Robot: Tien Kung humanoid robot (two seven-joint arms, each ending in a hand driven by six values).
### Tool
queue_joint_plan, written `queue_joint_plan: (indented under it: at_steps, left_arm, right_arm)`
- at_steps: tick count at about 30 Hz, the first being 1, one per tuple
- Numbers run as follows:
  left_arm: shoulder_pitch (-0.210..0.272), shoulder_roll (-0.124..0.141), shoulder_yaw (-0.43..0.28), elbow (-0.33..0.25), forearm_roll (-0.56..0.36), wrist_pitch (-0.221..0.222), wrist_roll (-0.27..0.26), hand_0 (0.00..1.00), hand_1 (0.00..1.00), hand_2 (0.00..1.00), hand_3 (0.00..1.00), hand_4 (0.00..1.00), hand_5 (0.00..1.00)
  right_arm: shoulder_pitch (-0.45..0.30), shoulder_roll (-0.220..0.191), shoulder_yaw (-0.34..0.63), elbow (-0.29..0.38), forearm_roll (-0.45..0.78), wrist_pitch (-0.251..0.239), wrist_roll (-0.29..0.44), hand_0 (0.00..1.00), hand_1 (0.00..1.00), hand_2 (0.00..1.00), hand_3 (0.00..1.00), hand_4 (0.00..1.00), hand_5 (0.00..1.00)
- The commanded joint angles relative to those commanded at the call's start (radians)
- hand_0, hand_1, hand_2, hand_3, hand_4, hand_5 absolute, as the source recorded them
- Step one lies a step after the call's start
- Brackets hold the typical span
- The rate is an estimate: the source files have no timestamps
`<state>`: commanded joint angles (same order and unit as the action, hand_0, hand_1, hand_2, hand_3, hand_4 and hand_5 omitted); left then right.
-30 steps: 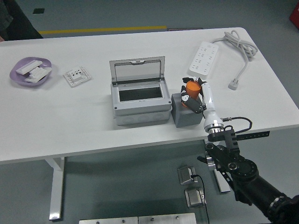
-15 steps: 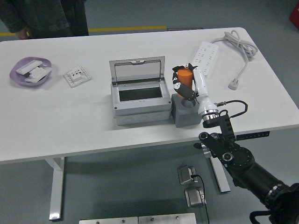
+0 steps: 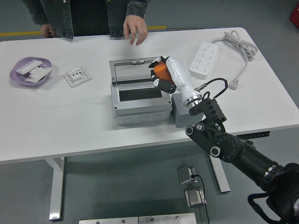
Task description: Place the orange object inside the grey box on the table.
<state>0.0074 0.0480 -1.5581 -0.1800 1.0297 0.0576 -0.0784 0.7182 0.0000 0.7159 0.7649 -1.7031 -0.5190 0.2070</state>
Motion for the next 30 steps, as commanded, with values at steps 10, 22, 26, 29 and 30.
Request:
queue_joint_plan:
  at_steps: [10,22,26,29,30]
  left_arm:
    - [-0.006,0.007,-0.003,0.000,0.006,0.004,0.005,0.645,0.700,0.762,0.824,0.744,0.877]
    - [-0.024,0.016,-0.024,0.000,0.022,0.009,0.012,0.643,0.700,0.762,0.822,0.733,0.876]
    - [-0.034,0.022,-0.029,0.000,0.023,0.012,0.011,0.640,0.703,0.764,0.821,0.728,0.877]
    - [-0.040,0.024,-0.033,0.000,0.031,0.011,0.012,0.638,0.703,0.764,0.820,0.721,0.879]
    - [-0.041,0.024,-0.034,0.000,0.033,0.011,0.012,0.638,0.703,0.764,0.820,0.721,0.879]
  right_arm:
    - [0.099,0.000,-0.143,-0.050,-0.190,0.062,-0.085,0.224,0.303,0.574,0.524,0.002,0.002]
    - [0.107,0.000,-0.187,-0.089,-0.206,0.067,-0.036,0.227,0.302,0.574,0.527,0.002,0.002]
    - [0.101,0.000,-0.199,-0.092,-0.194,0.087,-0.034,0.249,0.317,0.580,0.559,0.002,0.002]
    - [0.101,0.000,-0.202,-0.091,-0.200,0.098,-0.042,0.299,0.370,0.604,0.670,0.002,0.002]
    - [0.101,0.000,-0.203,-0.090,-0.202,0.100,-0.043,0.299,0.370,0.604,0.670,0.002,0.002]
